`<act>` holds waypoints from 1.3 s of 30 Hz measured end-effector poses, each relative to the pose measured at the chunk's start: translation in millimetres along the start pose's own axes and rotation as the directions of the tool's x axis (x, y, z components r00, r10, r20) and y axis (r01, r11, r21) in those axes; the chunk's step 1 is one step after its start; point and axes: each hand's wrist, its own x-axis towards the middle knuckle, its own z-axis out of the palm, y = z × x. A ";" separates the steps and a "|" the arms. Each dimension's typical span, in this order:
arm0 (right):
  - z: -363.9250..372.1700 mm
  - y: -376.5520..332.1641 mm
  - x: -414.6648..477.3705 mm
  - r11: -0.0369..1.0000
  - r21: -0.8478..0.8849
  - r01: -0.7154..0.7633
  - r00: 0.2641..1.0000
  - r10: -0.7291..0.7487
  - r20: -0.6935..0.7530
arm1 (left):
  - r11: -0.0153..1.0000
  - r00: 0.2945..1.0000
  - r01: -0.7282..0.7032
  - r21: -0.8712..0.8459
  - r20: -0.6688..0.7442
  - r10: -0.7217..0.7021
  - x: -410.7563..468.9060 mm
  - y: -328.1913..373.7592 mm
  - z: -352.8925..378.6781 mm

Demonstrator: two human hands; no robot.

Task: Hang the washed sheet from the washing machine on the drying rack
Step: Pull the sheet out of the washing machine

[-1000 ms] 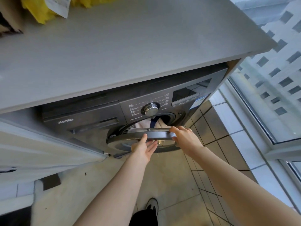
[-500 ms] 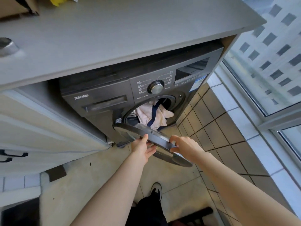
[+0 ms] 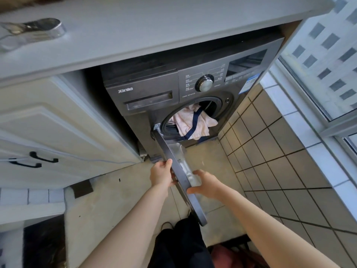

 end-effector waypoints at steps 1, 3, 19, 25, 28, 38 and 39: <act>6.9 -4.0 0.1 1.000 0.012 -0.010 1.000 0.010 0.019 | 0.999 1.000 -0.020 0.029 -0.017 0.021 -1.1 -2.0 -6.3; 19.7 -11.7 2.0 1.000 0.019 -0.022 0.998 0.021 0.053 | 0.995 0.997 -0.062 0.084 -0.039 0.065 -1.2 -6.8 -18.4; 86.9 -84.4 3.3 0.994 0.076 0.078 0.986 -0.089 0.141 | 0.800 0.909 -0.366 0.475 0.001 0.416 -4.2 -23.1 -100.8; 97.1 -102.5 4.7 0.992 0.097 0.085 0.985 -0.098 0.141 | 0.749 0.884 -0.379 0.544 -0.027 0.467 2.0 -22.6 -119.3; 93.8 -106.5 6.7 0.994 0.084 0.075 0.988 -0.086 0.132 | 0.720 0.872 -0.389 0.575 -0.023 0.490 5.2 -22.3 -125.2; 32.4 -72.6 15.5 0.998 0.015 0.060 0.998 -0.060 0.018 | 0.381 0.658 -0.482 0.789 0.038 0.752 -3.4 9.3 -94.9; 22.1 -64.7 17.9 0.998 0.007 0.059 0.998 -0.059 0.003 | 0.341 0.628 -0.507 0.792 0.068 0.776 -0.6 14.9 -84.2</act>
